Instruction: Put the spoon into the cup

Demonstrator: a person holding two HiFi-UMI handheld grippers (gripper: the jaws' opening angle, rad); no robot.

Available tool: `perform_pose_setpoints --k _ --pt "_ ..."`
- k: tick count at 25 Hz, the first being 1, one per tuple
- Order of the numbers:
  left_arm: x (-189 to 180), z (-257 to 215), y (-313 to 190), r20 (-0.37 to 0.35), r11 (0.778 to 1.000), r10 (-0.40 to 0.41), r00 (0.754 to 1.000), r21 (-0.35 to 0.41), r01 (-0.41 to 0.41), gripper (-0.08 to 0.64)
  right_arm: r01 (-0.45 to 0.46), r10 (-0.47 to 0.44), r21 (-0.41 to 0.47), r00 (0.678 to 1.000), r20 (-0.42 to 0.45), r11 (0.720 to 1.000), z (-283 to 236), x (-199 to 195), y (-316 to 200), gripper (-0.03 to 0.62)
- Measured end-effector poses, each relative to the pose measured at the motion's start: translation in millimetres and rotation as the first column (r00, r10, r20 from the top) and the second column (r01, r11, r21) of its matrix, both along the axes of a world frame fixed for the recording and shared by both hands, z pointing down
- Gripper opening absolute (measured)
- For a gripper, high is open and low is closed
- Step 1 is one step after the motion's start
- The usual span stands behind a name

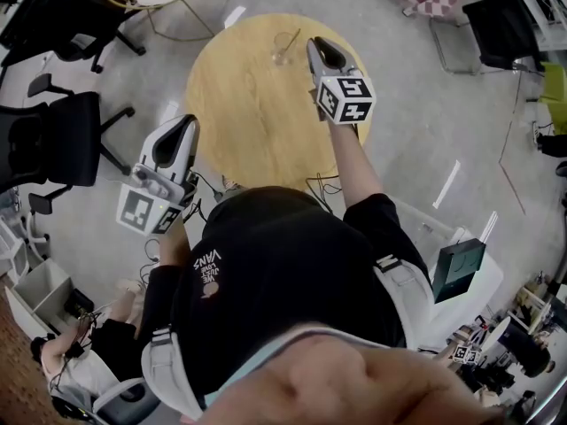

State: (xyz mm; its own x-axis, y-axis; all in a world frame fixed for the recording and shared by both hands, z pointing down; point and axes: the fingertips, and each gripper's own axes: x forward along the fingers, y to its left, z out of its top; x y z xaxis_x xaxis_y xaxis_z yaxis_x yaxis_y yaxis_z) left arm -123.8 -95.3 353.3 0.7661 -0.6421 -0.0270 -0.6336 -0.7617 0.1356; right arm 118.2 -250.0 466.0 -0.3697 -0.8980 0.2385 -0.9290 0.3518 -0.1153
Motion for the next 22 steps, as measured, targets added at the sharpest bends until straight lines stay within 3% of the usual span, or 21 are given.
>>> perform_pose_setpoints --k 5,22 --pt "0 -5 3 -0.013 0.999 0.044 0.999 0.016 -0.043 0.005 -0.022 0.022 0.026 1.0 -0.003 0.999 -14 -1 18 0.009" --pt "-14 -9 10 -0.072 0.99 0.137 0.988 0.026 -0.136 0.005 -0.116 0.116 0.06 0.993 0.01 0.991 -38 -4 80 -0.002"
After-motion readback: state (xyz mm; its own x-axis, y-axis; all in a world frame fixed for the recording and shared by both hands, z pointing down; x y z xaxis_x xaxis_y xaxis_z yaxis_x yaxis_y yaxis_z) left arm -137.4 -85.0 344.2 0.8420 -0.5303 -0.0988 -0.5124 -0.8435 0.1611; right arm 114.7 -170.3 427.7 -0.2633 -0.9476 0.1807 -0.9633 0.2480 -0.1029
